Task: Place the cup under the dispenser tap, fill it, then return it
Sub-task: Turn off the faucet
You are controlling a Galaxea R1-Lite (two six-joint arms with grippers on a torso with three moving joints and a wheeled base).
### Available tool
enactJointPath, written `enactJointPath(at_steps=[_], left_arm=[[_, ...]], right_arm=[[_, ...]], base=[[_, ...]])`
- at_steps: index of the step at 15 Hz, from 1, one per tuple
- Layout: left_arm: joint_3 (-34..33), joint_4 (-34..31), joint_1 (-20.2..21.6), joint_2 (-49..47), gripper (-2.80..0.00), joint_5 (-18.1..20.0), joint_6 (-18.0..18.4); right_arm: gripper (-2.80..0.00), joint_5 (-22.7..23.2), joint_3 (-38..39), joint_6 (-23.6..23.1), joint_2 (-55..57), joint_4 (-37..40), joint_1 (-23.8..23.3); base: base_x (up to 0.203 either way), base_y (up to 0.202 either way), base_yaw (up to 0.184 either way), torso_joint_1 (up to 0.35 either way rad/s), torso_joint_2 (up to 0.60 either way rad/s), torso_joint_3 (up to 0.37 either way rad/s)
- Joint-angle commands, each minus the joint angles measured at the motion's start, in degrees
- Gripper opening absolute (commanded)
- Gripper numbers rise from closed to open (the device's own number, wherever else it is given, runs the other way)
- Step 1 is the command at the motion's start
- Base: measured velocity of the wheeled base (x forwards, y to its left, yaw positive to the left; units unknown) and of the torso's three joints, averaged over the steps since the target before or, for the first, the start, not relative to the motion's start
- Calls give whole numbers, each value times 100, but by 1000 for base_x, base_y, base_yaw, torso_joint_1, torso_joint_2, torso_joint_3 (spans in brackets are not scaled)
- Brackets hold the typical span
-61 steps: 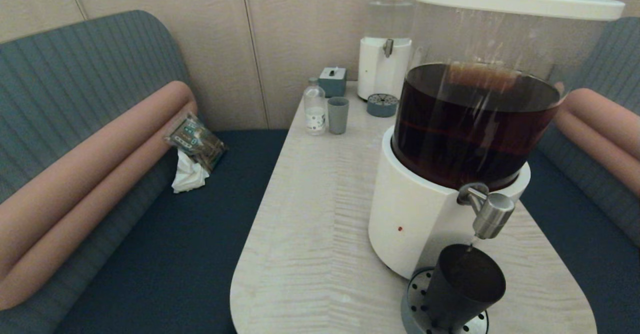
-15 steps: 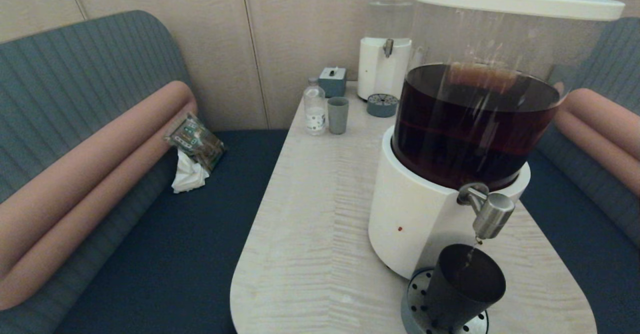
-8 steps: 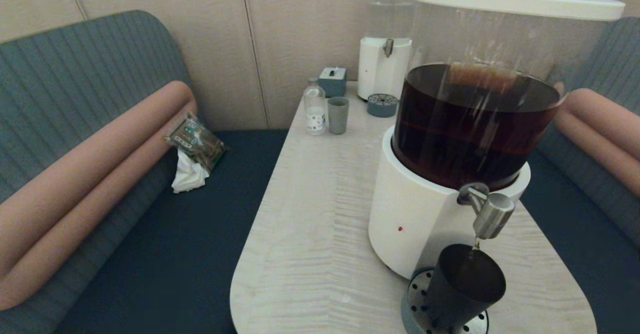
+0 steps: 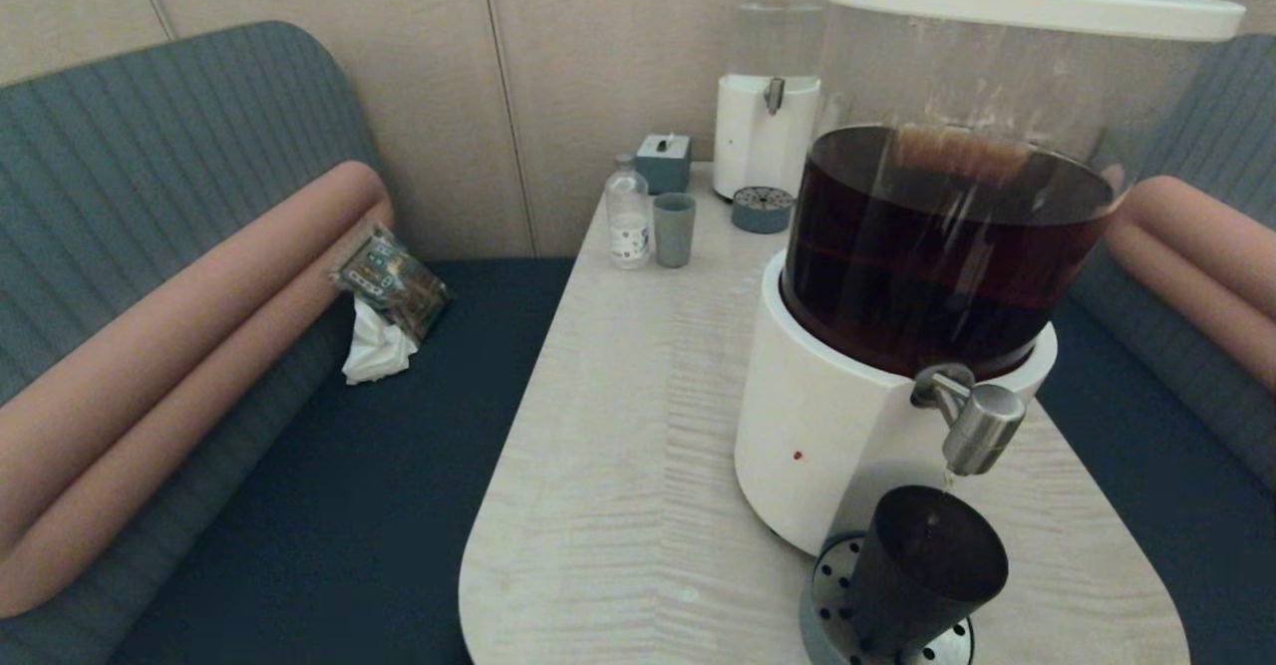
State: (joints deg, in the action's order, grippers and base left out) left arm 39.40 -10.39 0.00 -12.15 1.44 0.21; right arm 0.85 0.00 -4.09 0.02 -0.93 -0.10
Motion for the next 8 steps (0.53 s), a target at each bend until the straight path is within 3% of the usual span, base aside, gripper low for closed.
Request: enactJointPath(at_steps=[1,5,6,8], left_arm=[[522,-39,0,-907,-280,168,-9],[867,-54,-187,-1799,-280,725,-177],[992,-57,-237,-2029,-280,764,-636],[1251,-133,-282,-2490,-280,1059,-1088]], right_arm=[[-280,3,43,-4,-29,4,1],[-280,3,35,-4,-29,-4,1],[-280,3,37,-4,-29,-4,1],[-280,3,37,-4,-29,-2,1]], base=[[0,0,0,0,0,0],[0,0,0,0,0,0],[0,0,0,0,0,0],[0,0,0,0,0,0]])
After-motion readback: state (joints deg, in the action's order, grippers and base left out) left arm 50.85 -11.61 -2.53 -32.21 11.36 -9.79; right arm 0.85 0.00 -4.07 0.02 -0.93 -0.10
